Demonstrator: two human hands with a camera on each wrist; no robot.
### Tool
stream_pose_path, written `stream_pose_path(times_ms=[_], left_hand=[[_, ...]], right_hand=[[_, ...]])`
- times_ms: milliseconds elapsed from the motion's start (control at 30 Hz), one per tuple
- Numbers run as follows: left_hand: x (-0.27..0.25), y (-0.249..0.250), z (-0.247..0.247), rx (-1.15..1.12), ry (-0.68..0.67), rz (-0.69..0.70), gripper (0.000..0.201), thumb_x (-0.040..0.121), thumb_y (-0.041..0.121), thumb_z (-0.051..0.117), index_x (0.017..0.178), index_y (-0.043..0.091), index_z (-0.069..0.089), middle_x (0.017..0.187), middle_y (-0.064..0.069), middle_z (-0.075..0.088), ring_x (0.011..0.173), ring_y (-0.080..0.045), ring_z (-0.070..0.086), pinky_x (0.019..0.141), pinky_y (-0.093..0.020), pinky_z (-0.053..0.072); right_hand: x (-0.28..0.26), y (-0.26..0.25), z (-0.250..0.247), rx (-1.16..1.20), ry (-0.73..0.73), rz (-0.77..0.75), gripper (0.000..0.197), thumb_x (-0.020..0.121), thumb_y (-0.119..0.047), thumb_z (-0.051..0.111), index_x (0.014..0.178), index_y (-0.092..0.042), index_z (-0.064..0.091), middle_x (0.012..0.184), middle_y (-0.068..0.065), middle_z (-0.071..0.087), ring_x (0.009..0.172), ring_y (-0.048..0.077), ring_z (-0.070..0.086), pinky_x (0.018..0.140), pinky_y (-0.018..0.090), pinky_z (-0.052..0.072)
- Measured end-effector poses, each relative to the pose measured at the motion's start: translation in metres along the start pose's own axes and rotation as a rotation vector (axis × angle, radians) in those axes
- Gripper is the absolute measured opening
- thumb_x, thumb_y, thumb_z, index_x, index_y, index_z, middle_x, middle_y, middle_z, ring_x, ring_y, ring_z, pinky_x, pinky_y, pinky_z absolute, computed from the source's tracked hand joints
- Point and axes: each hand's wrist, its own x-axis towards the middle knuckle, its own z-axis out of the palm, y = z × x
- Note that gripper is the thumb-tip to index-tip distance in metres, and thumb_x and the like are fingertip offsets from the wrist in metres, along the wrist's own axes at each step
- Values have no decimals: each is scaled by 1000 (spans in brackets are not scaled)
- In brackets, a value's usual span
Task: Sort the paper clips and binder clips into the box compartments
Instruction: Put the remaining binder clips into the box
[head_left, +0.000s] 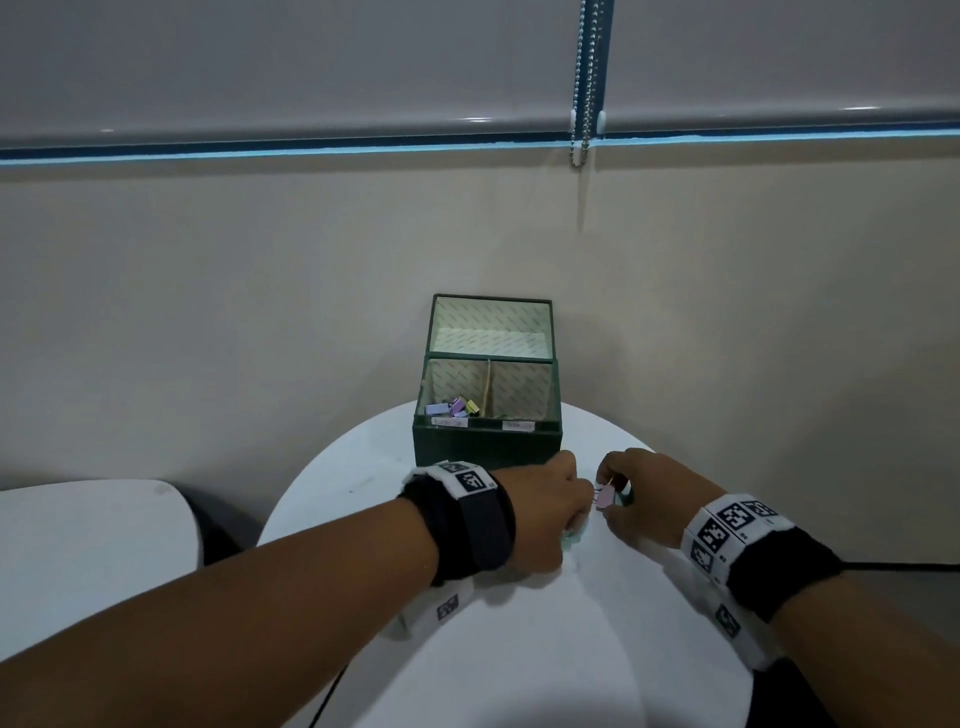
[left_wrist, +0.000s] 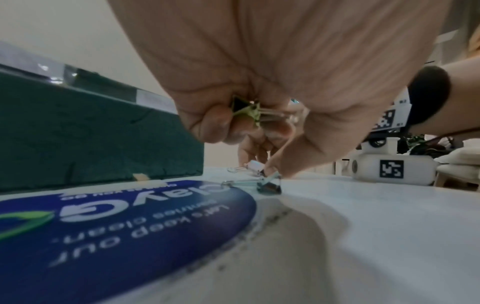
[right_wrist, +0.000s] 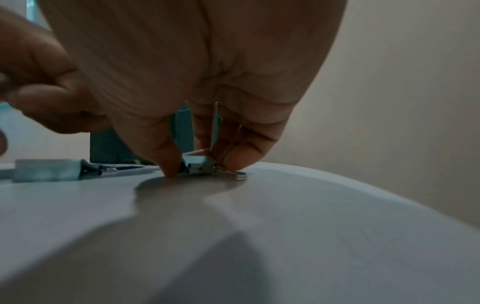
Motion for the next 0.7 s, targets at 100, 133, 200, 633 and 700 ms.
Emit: stream_pose_path(times_ms=[100, 133, 200, 633, 700], left_hand=[[0, -11, 7, 7, -38, -29, 35, 87, 31, 64, 121, 27, 56, 111, -2, 42, 82, -23, 58, 67, -30, 48], [-2, -16, 8, 20, -37, -20, 28, 88, 35, 64, 113, 26, 60, 108, -2, 46, 82, -23, 59, 68, -29, 48], [-9, -25, 4, 41, -44, 15, 18, 85, 41, 65, 91, 26, 60, 95, 2, 51, 74, -17, 55, 61, -25, 42], [-10, -128, -72, -194, 431, -438, 45, 93, 50, 56, 126, 20, 61, 126, -2, 60, 110, -21, 58, 93, -33, 47], [-13, -134, -67, -246, 565, -476, 35, 99, 34, 50, 128, 18, 59, 128, -5, 58, 112, -24, 58, 93, -33, 45]], right_hand=[[0, 0, 1, -5, -3, 1, 22, 86, -33, 64, 108, -31, 62, 105, -11, 60, 91, 9, 60, 78, 21, 45], [0, 0, 1, -6, -7, 3, 22, 86, -33, 64, 107, -32, 61, 105, -12, 60, 91, 9, 59, 77, 21, 44], [0, 1, 1, -3, -11, -2, 21, 86, -33, 63, 106, -31, 61, 103, -12, 59, 90, 8, 59, 76, 21, 44], [4, 4, 4, -17, -15, -18, 15, 84, -35, 63, 99, -33, 61, 97, -12, 60, 82, 4, 59, 76, 23, 50], [4, 3, 4, -22, -4, -23, 11, 86, -34, 62, 96, -33, 61, 94, -12, 60, 79, 4, 59, 74, 23, 50]])
